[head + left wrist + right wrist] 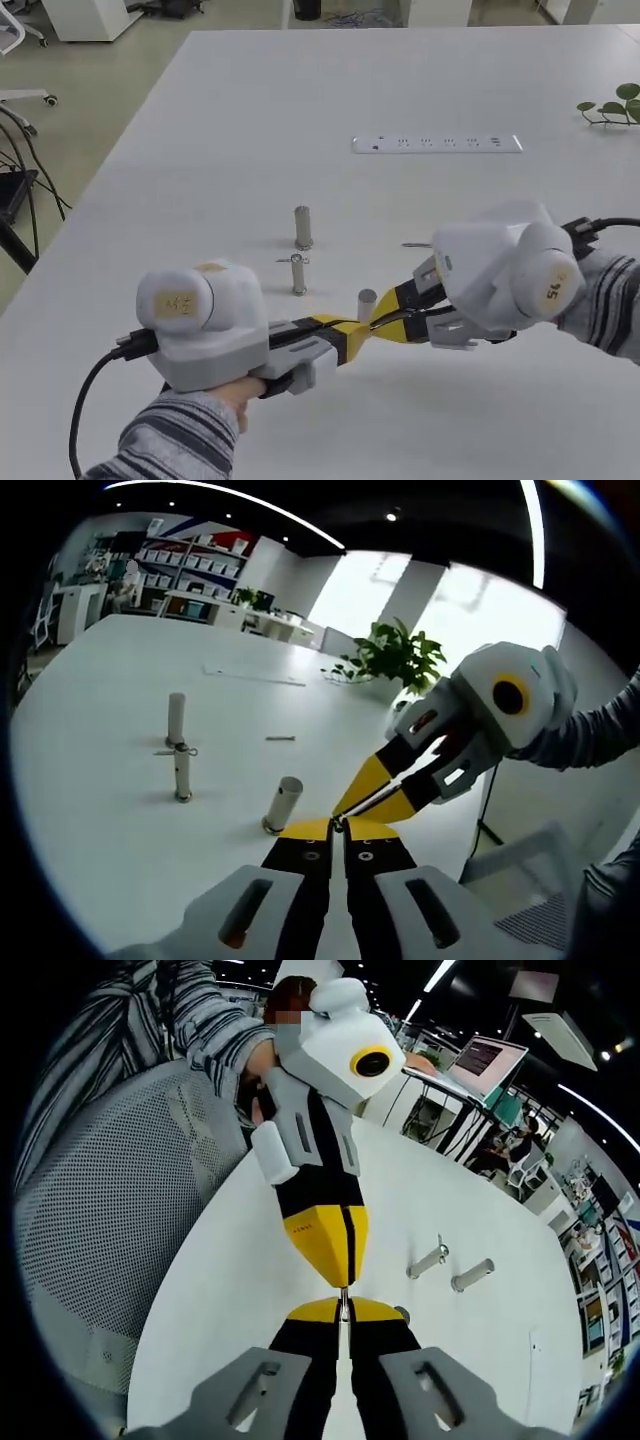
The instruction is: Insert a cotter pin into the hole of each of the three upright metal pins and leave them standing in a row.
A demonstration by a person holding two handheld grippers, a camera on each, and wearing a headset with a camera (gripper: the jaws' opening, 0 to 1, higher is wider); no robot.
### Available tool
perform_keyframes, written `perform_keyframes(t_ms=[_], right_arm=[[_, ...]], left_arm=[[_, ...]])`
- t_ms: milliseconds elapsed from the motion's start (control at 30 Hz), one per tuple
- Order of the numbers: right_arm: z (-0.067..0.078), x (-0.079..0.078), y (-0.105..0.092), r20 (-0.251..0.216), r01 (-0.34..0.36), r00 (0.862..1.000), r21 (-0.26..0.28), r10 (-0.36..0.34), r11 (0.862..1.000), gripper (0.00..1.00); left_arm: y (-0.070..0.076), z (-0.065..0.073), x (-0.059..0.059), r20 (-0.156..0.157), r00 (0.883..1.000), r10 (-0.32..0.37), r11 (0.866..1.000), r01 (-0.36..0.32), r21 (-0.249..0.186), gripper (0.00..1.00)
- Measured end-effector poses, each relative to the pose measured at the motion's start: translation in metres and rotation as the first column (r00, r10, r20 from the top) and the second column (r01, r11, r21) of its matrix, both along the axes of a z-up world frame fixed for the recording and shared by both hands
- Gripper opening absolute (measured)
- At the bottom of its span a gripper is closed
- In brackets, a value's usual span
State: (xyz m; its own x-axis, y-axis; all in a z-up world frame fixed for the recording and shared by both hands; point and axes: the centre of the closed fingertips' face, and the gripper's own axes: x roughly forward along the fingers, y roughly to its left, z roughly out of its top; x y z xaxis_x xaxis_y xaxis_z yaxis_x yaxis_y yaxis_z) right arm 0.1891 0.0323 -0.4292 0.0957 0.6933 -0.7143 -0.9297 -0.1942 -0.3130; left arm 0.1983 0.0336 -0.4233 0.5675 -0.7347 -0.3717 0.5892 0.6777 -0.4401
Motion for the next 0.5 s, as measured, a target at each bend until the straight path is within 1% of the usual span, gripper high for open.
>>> perform_keyframes(t_ms=[33,67,100,133,167,233,267,333,367,400,433,500], right_arm=[[-0.0003,-0.0001,-0.0001,-0.008,0.008,1.000,0.001,-0.008,1.000,0.00],[-0.0002,0.0004,0.0005,-0.015,0.017,1.000,0.006,-0.017,1.000,0.00],[0.0001,0.0010,0.0008,-0.016,0.022,1.000,0.009,-0.021,1.000,0.00],[0.0001,0.0013,0.0009,-0.032,0.039,0.999,0.014,-0.038,0.999,0.00],[-0.0001,0.0013,0.0008,-0.039,0.041,0.998,0.012,-0.040,0.999,0.00],[-0.0015,0.0023,-0.0008,-0.040,0.047,0.998,0.002,-0.047,0.999,0.00],[-0.0021,0.0030,-0.0014,-0.044,0.055,0.998,0.000,-0.055,0.998,0.01],[-0.0024,0.0030,-0.0020,-0.064,0.067,0.996,0.003,-0.066,0.998,0.03],[-0.0022,0.0028,-0.0021,-0.076,0.073,0.994,0.008,-0.072,0.997,0.03],[-0.0025,0.0025,-0.0025,-0.079,0.073,0.994,0.007,-0.072,0.997,0.03],[-0.0032,0.0015,-0.0028,-0.093,0.078,0.993,0.007,-0.077,0.997,0.03],[-0.0040,0.0010,-0.0039,-0.100,0.082,0.992,0.002,-0.082,0.997,0.02]], left_arm=[[-0.0001,-0.0001,-0.0004,0.002,1.000,-0.005,1.000,0.005,0.003,0.00],[0.0005,-0.0001,-0.0005,0.021,1.000,-0.017,1.000,0.016,0.022,0.00],[0.0003,0.0001,-0.0008,0.032,0.999,-0.024,0.999,0.023,0.032,0.00],[0.0003,0.0001,-0.0009,0.037,0.999,-0.024,0.999,0.023,0.033,0.00],[0.0004,-0.0001,-0.0011,0.038,0.999,-0.027,0.999,0.026,0.033,0.00],[-0.0012,0.0015,-0.0032,0.064,0.996,-0.054,0.998,0.052,0.041,0.00],[-0.0030,0.0032,-0.0046,0.089,0.993,-0.075,0.996,0.071,0.054,0.00],[-0.0055,0.0052,-0.0068,0.105,0.990,-0.095,0.994,0.089,0.064,0.00],[-0.0049,0.0047,-0.0061,0.125,0.986,-0.106,0.991,0.096,0.088,0.00],[-0.0053,0.0049,-0.0065,0.132,0.985,-0.114,0.990,0.102,0.094,0.00],[-0.0067,0.0058,-0.0073,0.146,0.980,-0.132,0.988,0.118,0.097,0.00],[-0.0070,0.0055,-0.0083,0.162,0.976,-0.148,0.985,0.130,0.114,0.00]])
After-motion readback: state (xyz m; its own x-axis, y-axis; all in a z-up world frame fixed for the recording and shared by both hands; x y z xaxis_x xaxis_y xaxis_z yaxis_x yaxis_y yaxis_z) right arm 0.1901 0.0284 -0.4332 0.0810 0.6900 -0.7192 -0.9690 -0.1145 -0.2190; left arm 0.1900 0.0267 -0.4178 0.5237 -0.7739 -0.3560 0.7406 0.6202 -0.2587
